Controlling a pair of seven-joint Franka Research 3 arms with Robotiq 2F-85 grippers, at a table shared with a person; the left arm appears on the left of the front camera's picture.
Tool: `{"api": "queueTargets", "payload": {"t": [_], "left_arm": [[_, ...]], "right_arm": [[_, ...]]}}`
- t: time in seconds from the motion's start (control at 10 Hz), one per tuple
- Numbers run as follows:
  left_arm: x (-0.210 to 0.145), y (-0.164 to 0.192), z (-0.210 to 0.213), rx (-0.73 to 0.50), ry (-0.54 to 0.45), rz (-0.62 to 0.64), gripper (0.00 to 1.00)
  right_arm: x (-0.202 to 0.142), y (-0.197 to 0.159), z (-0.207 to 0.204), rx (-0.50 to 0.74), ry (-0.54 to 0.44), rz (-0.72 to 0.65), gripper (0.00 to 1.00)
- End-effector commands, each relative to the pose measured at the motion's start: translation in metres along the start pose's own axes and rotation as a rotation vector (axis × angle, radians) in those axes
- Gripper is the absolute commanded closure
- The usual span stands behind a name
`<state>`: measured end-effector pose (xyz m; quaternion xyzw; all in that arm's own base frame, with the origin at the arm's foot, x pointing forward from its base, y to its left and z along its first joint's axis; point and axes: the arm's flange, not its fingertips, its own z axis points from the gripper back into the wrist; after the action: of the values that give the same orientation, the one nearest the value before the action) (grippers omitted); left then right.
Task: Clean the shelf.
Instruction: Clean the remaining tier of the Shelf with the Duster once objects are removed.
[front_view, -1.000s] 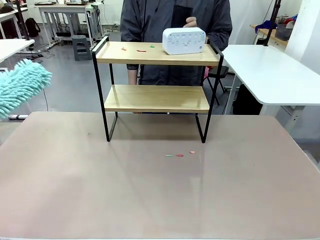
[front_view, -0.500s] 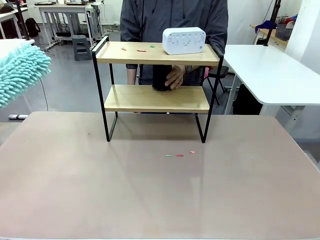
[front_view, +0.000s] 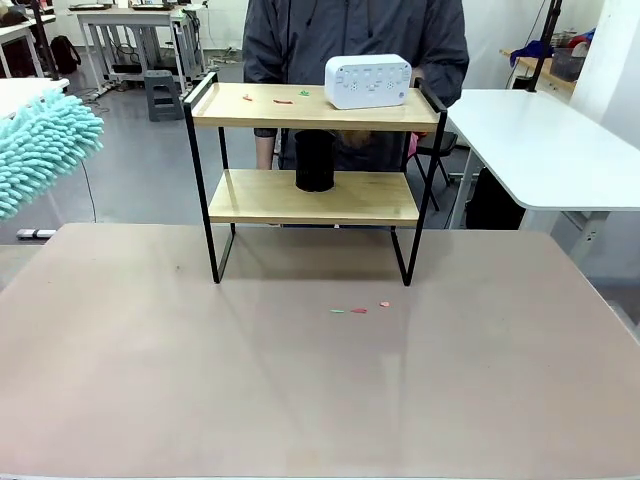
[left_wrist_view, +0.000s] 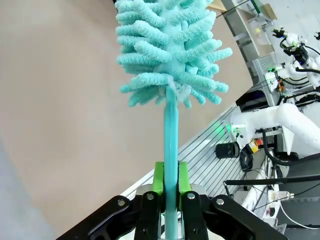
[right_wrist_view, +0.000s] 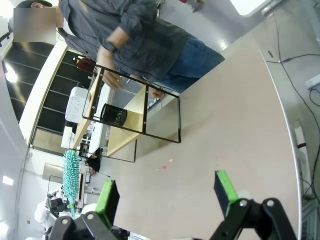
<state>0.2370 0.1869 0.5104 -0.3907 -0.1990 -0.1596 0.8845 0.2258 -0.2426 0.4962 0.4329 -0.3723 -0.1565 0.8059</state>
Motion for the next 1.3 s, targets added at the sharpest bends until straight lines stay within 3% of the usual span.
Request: {"api": "queueTargets", "payload": {"t": [0.0,0.7,0.8,1.0,1.2], "left_arm": [[0.001,0.001,0.003,-0.002,-0.004,-0.019,0.88],[0.0,0.0,0.0,0.0,0.0,-0.001,0.88],[0.017,-0.016,0.003,-0.017,-0.016,0.054,0.88],[0.075,-0.079,0.018,0.142,-0.03,0.025,0.88],[0.142,-0.135,0.01,0.19,0.015,0.048,0.88]], "right_arm": [[0.002,0.001,-0.001,0.015,-0.016,0.027,0.0],[0.002,0.001,-0.001,0.015,-0.016,0.027,0.0],[0.002,0.001,-0.001,0.015,-0.016,0.027,0.0],[0.002,0.001,-0.001,0.015,-0.016,0.027,0.0],[0.002,0.001,-0.001,0.015,-0.016,0.027,0.0]]}}
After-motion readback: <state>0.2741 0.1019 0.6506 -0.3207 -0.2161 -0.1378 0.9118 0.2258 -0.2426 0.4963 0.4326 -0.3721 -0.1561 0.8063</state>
